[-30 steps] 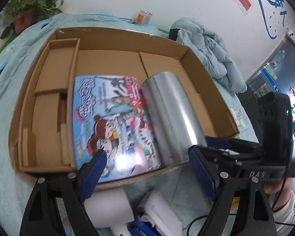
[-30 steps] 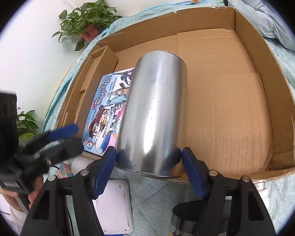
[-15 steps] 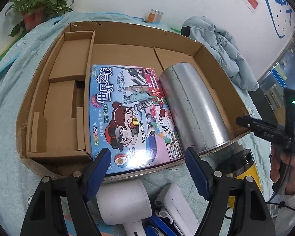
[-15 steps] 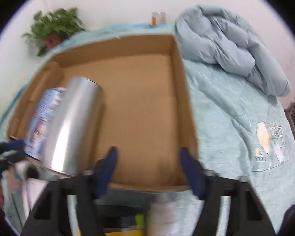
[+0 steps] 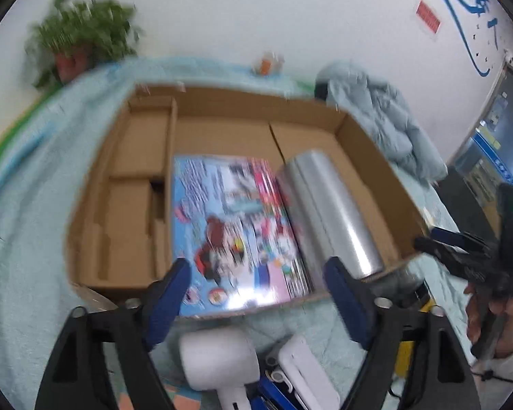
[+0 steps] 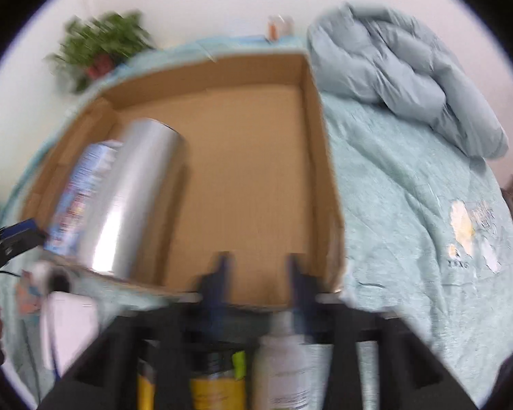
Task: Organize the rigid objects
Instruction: 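Withdraw the left gripper from the box toward the yellow jar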
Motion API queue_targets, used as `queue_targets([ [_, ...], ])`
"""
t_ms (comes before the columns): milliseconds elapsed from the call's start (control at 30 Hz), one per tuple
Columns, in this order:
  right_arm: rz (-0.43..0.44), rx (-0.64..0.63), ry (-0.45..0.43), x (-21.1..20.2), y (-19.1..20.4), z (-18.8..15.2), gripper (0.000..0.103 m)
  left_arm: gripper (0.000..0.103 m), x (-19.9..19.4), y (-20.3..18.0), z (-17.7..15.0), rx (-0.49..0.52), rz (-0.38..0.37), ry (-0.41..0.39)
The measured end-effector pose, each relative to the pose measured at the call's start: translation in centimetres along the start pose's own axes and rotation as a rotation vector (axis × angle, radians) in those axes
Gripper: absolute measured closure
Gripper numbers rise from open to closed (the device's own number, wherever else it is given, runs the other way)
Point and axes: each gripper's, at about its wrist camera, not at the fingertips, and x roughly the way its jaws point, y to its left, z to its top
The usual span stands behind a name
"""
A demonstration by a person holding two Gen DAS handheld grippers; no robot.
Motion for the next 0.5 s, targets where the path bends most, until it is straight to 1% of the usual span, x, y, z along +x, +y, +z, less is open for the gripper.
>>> queue_targets([
  [33,0.02,-0.026,-0.077,-1.5,0.7,-0.5,0.008,0.003,-1.3,-0.4,0.0,0.007,0.03,-0.061],
  [67,0.032,-0.068,-0.161,-3.3,1.5,-1.2,0.008,0.0,-2.6,-0.9,-0.2,0.011,0.05,-0.123],
  [100,0.045,-0.102,-0.206,-4.4,2.0,-1.9,0.007,0.0,-4.1,-1.5,-0.5,0.022,0.061,-0.197],
  [133,0.068,-0.124,-0.243,-5.7,2.4,-3.0,0.007,0.0,-4.8,-1.8,-0.6,0.032,0.066,-0.216],
  [167,0.087,-0.113,-0.252,-6.4,2.6,-3.7,0.007,0.0,-5.2,-2.1,-0.9,0.039,0.07,-0.217],
  [233,0.176,-0.045,-0.229,-7.3,2.2,-5.3,0.007,0.0,-5.7,-2.7,-1.7,0.042,0.071,-0.202],
  [267,0.243,-0.01,-0.206,-7.6,2.0,-6.3,0.007,0.0,-5.8,-3.0,-2.1,0.041,0.077,-0.186],
  [300,0.266,0.001,-0.192,-7.7,1.8,-7.0,0.007,0.001,-5.7,-3.3,-2.6,0.04,0.081,-0.158],
  [367,0.265,-0.003,-0.152,-7.7,2.1,-8.9,0.007,0.001,-5.6,-3.9,-3.8,0.048,0.063,-0.114],
  [400,0.262,-0.009,-0.132,-7.5,2.2,-9.5,0.007,0.001,-5.6,-4.4,-4.4,0.052,0.042,-0.087],
  [467,0.246,-0.009,-0.073,-6.9,2.6,-10.8,0.007,0.001,-5.7,-5.2,-5.7,0.05,0.015,-0.063],
  [500,0.24,-0.004,-0.058,-6.6,2.6,-11.2,0.007,0.001,-5.8,-5.6,-6.3,0.048,-0.003,-0.054],
])
